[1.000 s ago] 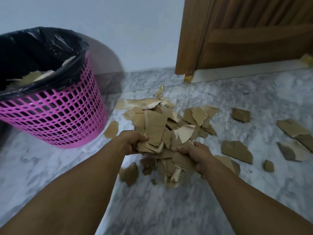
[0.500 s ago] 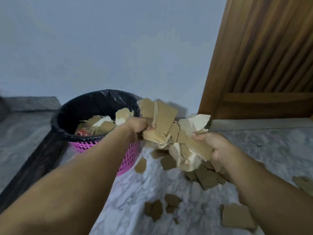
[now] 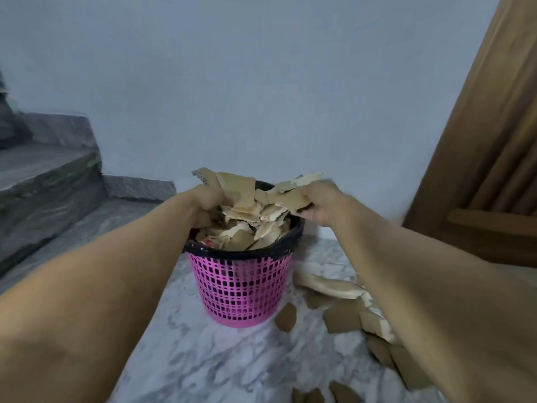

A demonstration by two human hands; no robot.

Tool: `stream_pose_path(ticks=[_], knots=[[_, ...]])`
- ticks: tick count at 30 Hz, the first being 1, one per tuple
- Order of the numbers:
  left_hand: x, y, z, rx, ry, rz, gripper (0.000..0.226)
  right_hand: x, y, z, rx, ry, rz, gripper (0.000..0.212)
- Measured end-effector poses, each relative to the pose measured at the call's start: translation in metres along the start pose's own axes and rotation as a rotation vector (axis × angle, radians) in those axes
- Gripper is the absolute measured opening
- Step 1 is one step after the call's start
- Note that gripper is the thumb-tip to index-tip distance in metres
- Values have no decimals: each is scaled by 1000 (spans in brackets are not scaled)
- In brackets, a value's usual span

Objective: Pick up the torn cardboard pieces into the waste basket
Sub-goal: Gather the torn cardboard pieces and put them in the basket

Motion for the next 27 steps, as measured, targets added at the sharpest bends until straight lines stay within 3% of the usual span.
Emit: stream_pose_path(ticks=[3,7,10,12,17,21,25,27], knots=[[-20,-34,-26,-63,-17,-342,82,14,28,-22,59,-19,63,13],[-7,-41,-5,37,148,-642,23,10,55,-41,81,21,169,9],[-2,-49,-8,49,276,-837,52,-1,58,-44,70,49,165,21],[-1,-54,-15,12,314,-977,47,-7,57,-38,75,39,157,35],[5,-49,-26,-108,286,-1048,33,-42,46,-6,104,-16,149,29],[62,-2,-23,96,245,-1051,32,-96,31,34,156,22,208,15],[166,49,-16,441,142,-989,28,-185,18,93,232,206,352,16],[214,58,-13,527,97,-965,29,-231,17,125,268,308,419,22]])
Point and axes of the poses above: each hand's wrist, its own z-axis away from the middle knuckle, its own x-axis out of the palm, y = z × x, the point moved 9 cm from there along -z, towards the middle knuckle, and after that the axes turned 15 degrees about -y, right-handed, at the moved point
